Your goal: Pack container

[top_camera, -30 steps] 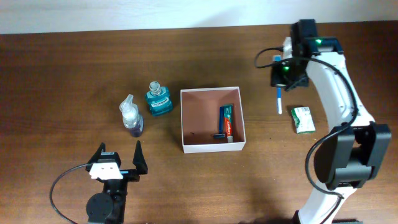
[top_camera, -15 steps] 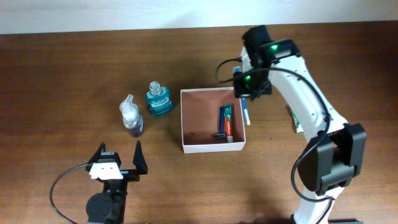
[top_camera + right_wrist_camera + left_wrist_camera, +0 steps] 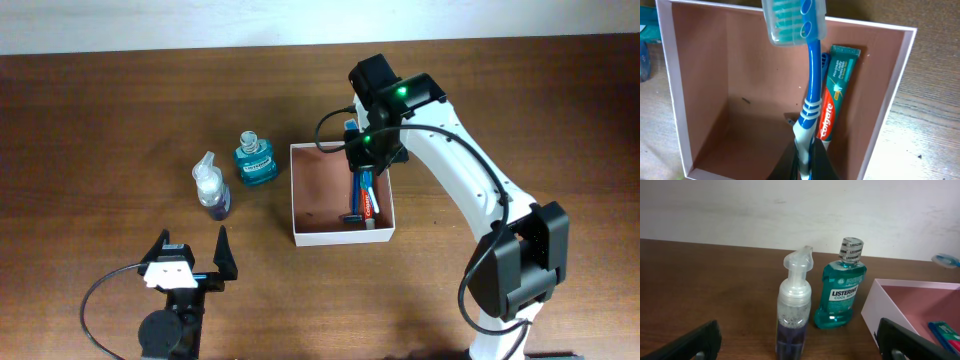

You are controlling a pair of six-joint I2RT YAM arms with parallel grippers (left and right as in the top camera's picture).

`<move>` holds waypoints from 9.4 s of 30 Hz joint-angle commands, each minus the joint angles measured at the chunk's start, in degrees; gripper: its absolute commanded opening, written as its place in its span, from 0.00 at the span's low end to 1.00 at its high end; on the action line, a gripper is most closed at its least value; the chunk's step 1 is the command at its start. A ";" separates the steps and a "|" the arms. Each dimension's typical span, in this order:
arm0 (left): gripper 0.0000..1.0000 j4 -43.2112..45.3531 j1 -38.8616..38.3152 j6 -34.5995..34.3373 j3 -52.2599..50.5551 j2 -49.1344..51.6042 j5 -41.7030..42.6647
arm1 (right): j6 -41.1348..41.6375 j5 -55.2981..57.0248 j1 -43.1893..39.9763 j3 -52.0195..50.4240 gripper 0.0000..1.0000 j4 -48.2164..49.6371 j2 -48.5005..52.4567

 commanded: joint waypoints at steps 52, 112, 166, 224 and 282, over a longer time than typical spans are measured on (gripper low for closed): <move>0.99 0.11 0.28 0.92 -0.33 -0.50 -0.85 | 4.76 6.01 0.37 -15.41 0.05 16.72 0.20; 0.99 0.09 0.28 0.92 -0.33 -0.50 -0.85 | -2.49 23.08 -20.98 1.66 0.30 -7.56 -2.34; 0.99 0.09 0.28 0.92 -0.33 -0.50 -0.85 | -25.99 11.43 -33.86 -25.42 0.73 22.58 0.11; 1.00 0.09 0.28 0.92 -0.33 -0.50 -0.85 | -21.97 7.98 -35.80 -27.93 0.59 27.45 1.79; 0.99 0.09 0.28 0.92 -0.33 -0.50 -0.85 | -20.28 4.17 -35.65 -15.61 0.20 16.59 1.75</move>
